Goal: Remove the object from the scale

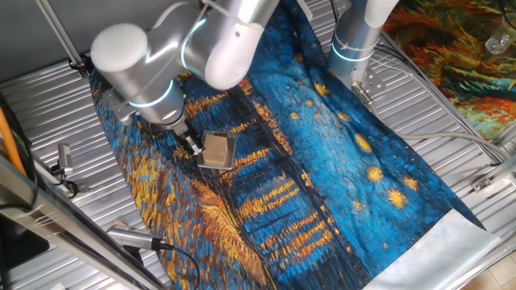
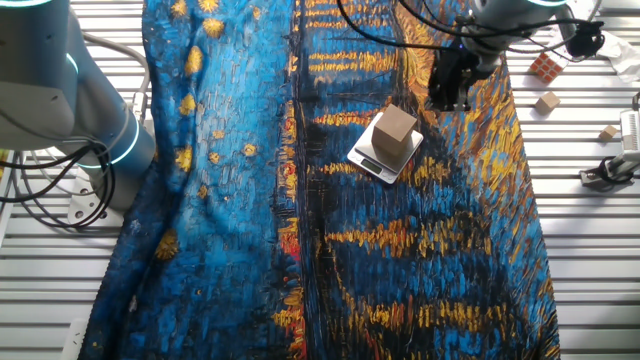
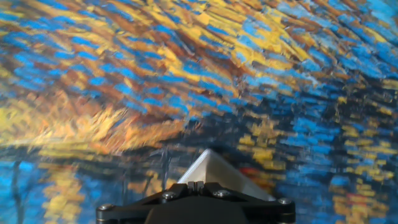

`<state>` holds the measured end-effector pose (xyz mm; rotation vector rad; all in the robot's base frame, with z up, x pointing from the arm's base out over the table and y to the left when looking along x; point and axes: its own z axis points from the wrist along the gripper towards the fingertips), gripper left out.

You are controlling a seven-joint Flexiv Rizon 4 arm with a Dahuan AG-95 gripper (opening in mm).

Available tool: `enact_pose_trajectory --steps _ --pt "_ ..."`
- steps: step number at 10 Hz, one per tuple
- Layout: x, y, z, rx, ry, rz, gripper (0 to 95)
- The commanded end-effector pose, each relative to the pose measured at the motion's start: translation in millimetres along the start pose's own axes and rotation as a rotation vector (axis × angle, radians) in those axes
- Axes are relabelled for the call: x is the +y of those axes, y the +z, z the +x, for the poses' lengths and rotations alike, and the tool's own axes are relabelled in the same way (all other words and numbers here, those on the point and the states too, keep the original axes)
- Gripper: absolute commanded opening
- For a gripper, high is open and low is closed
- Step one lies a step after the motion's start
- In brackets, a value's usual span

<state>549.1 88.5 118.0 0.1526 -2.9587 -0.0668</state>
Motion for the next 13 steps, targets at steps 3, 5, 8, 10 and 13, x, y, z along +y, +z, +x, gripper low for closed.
enact_pose_trajectory --steps 3,5,8,10,13 --pt "2.3 9.8 15.9 -0.003 0.011 0.021 0.0" --pt "3.6 21.3 25.6 -0.01 0.013 0.023 0.0" --pt "3.2 21.4 27.5 -0.011 0.023 0.024 0.0" --pt "2.9 21.1 28.3 -0.037 -0.016 0.029 38.0" --pt "2.8 21.0 28.6 -0.066 -0.061 0.031 95.0"
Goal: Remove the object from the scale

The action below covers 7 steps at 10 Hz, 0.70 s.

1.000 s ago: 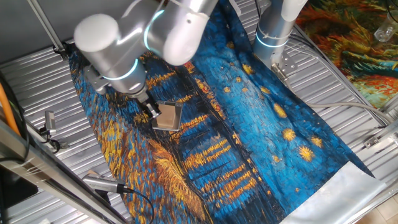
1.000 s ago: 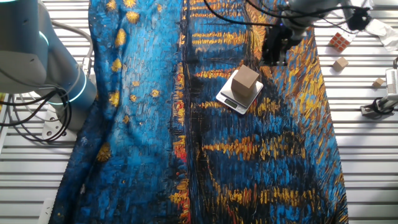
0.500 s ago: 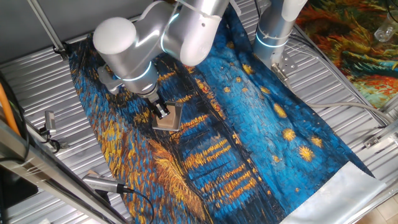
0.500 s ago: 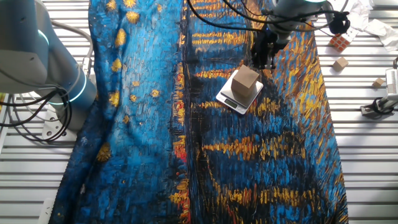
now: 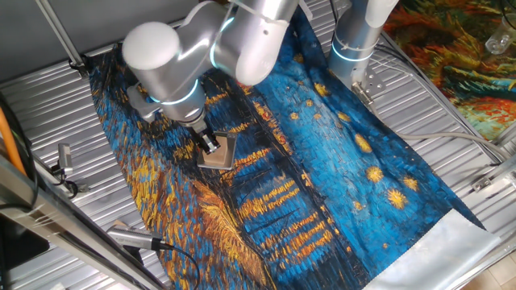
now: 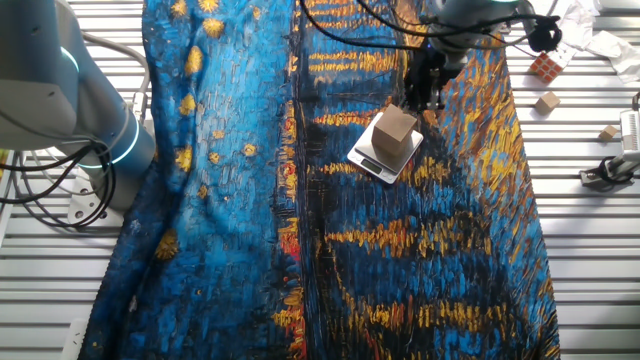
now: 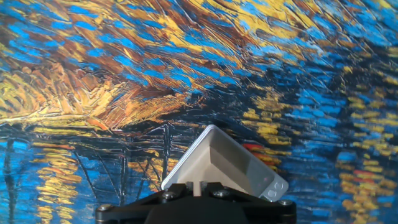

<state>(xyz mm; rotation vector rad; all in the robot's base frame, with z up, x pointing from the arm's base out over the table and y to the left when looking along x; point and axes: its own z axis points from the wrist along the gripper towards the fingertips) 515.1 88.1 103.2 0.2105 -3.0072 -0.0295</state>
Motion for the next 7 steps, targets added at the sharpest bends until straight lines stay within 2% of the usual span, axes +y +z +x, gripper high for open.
enact_pose_trajectory --steps 1,7 --pt "0.6 0.4 -2.1 -0.02 -0.03 -0.001 95.0" --pt "0.4 0.2 -1.6 -0.026 -0.01 0.002 95.0"
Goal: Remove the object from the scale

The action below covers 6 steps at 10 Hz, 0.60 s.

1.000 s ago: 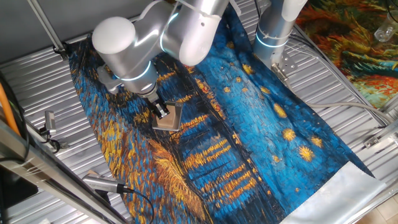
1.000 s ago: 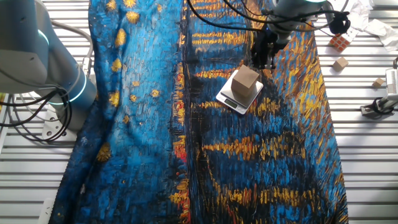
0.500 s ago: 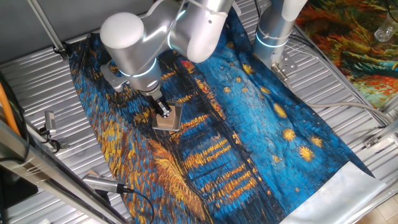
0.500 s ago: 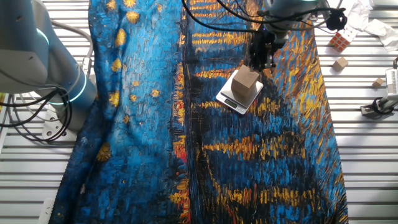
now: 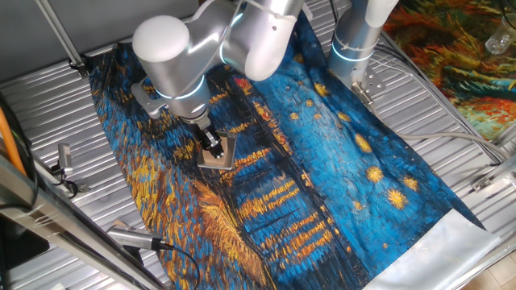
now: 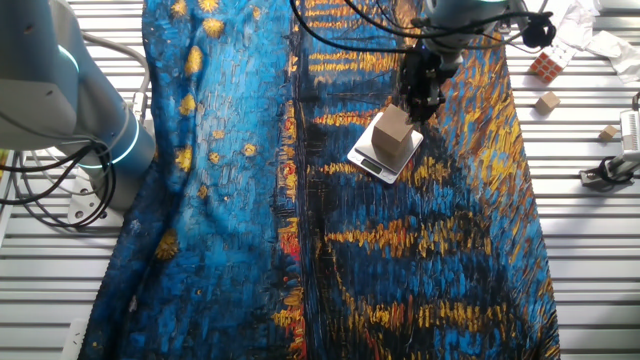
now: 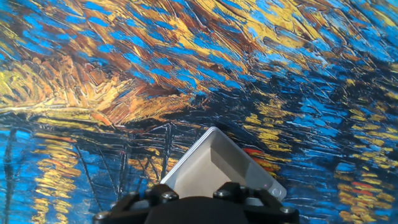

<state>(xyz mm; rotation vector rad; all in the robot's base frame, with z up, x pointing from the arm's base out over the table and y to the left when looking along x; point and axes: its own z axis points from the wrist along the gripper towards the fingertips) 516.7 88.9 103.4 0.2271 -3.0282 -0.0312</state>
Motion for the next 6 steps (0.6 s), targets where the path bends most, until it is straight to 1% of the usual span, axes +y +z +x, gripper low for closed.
enact_pose_trajectory --steps 1,2,3,6 --pt "-0.1 1.1 0.6 0.005 -0.012 0.003 76.0" --pt "0.4 4.0 2.5 0.007 -0.027 0.011 76.0" --pt "0.8 7.8 3.4 0.006 -0.032 0.011 76.0" --pt "-1.3 19.7 0.7 0.008 -0.043 0.017 76.0"
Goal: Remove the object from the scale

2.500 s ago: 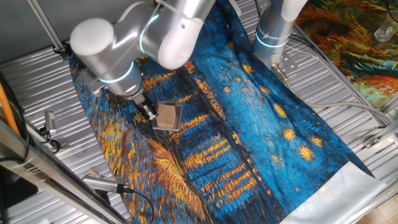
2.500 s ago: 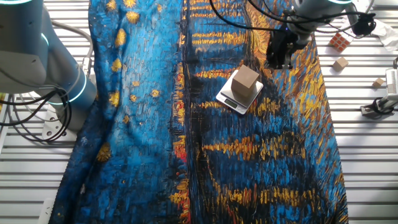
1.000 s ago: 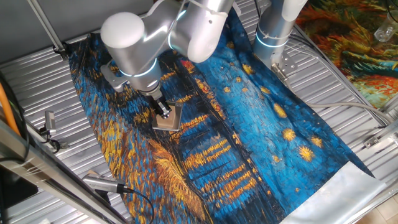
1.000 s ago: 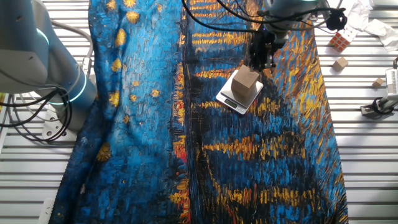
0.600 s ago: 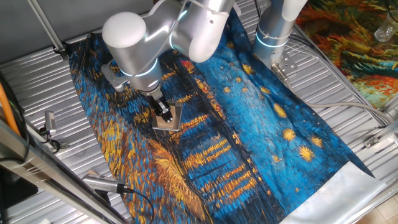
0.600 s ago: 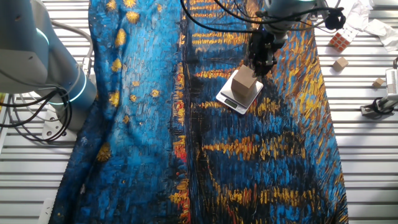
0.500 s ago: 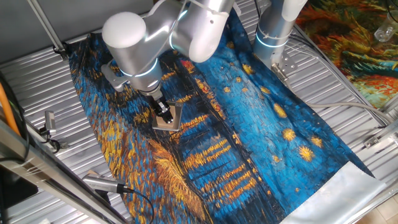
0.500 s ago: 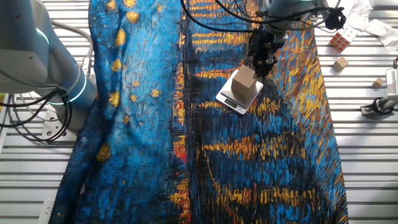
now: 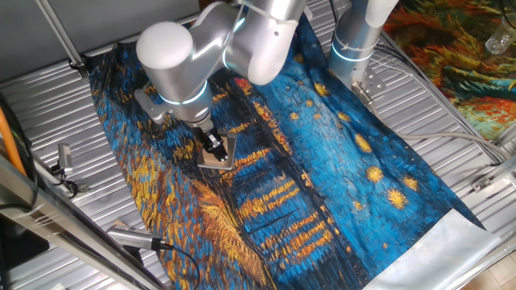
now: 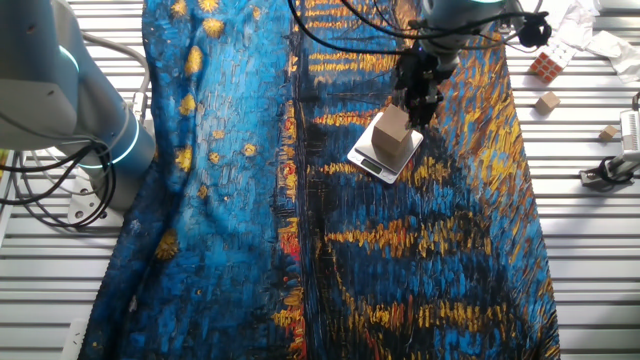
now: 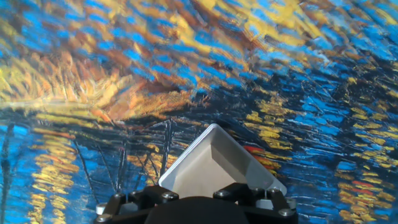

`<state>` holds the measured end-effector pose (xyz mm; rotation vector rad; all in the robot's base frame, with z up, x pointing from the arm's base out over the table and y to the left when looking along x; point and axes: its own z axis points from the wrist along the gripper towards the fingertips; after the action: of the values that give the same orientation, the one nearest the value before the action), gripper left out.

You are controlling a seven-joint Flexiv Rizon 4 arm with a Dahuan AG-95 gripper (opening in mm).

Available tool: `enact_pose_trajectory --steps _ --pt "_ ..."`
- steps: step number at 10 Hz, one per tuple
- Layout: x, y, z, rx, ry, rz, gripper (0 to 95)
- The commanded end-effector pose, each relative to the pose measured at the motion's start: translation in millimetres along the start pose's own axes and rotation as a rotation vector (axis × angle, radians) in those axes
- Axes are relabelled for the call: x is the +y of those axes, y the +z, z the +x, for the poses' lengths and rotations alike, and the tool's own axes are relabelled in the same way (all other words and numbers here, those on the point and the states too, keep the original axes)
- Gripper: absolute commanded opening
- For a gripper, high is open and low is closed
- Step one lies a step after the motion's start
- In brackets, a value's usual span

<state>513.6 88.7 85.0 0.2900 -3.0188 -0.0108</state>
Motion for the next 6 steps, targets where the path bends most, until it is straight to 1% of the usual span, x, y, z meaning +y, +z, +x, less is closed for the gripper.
enact_pose_trajectory --steps 1,2,3,4,5,6 --pt "-5.5 7.3 -1.9 0.0 -0.017 0.003 76.0" --pt "-8.6 11.6 -2.5 0.0 -0.03 0.004 76.0" --pt "-15.6 21.6 -4.0 -0.002 -0.053 0.006 76.0" --pt "-19.2 28.4 -4.4 -0.005 -0.059 0.006 76.0" --pt "-21.6 36.4 -3.6 -0.016 -0.065 0.007 76.0" --pt "-22.0 38.7 -3.1 -0.021 -0.068 0.008 76.0"
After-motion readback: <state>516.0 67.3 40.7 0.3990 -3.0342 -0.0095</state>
